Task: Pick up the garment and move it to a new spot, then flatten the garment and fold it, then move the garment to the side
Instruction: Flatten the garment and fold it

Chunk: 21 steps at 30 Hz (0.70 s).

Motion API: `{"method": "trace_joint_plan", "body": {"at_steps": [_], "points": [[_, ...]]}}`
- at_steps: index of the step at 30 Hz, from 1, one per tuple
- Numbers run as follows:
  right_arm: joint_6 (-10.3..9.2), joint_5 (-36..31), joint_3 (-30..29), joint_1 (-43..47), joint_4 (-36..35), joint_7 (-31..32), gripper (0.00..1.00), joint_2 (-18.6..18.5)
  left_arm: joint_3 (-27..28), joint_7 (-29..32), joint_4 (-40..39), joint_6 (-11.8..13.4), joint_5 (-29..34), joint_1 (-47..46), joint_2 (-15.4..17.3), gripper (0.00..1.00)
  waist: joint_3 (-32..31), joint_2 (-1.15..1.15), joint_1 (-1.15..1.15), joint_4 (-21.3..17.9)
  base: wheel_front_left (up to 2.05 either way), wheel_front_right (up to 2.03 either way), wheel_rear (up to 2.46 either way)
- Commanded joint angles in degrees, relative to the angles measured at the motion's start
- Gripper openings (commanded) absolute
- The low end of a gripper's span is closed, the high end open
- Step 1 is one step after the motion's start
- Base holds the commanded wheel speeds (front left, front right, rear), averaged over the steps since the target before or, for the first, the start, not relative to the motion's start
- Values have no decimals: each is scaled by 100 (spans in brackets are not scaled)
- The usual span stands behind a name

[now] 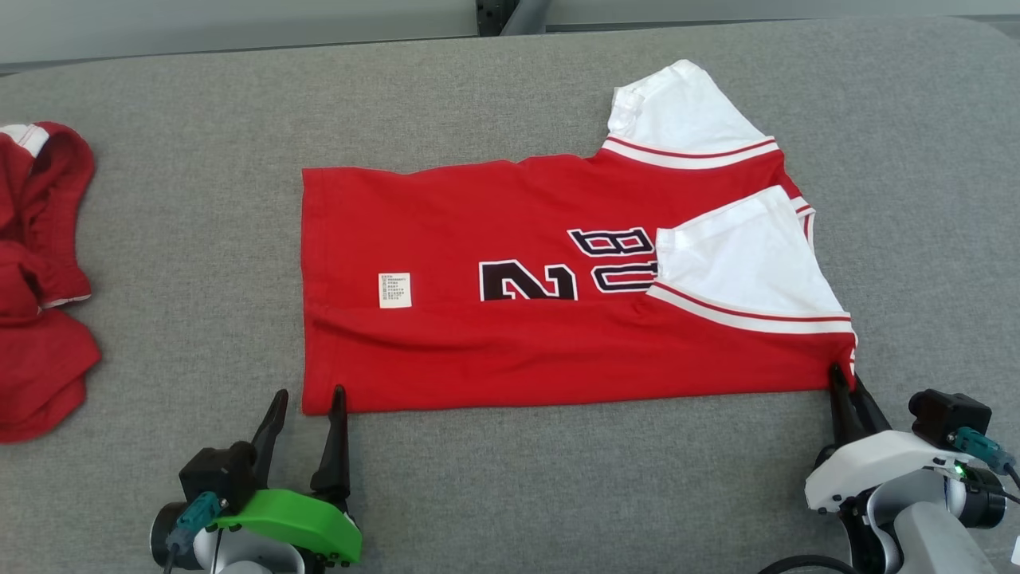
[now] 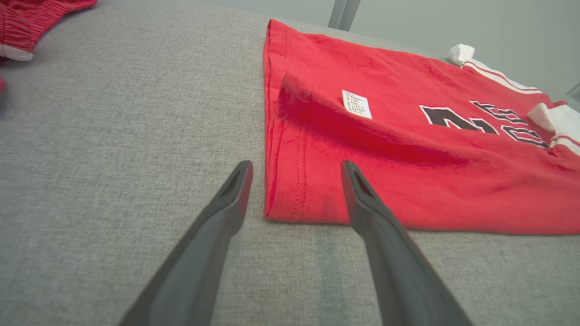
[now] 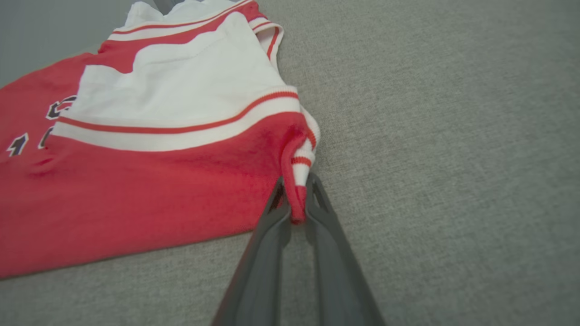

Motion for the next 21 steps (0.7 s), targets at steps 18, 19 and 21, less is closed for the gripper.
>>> {"method": "trace_joint_plan", "body": {"at_steps": [18,19,21], "points": [[-10,-84,206,6,-220,-6,0,-119,-99,5,723,-3,-471,-382,11,0,178,0,0,-164,0,0,0],[-10,-80,195,41,-198,-6,0,-113,-114,5,739,-3,-488,-343,12,0,131,0,0,-159,0,0,0],[-10,-48,149,124,-165,-6,0,-90,-158,5,800,-3,-576,-240,12,0,5,0,0,-133,0,0,0]]}}
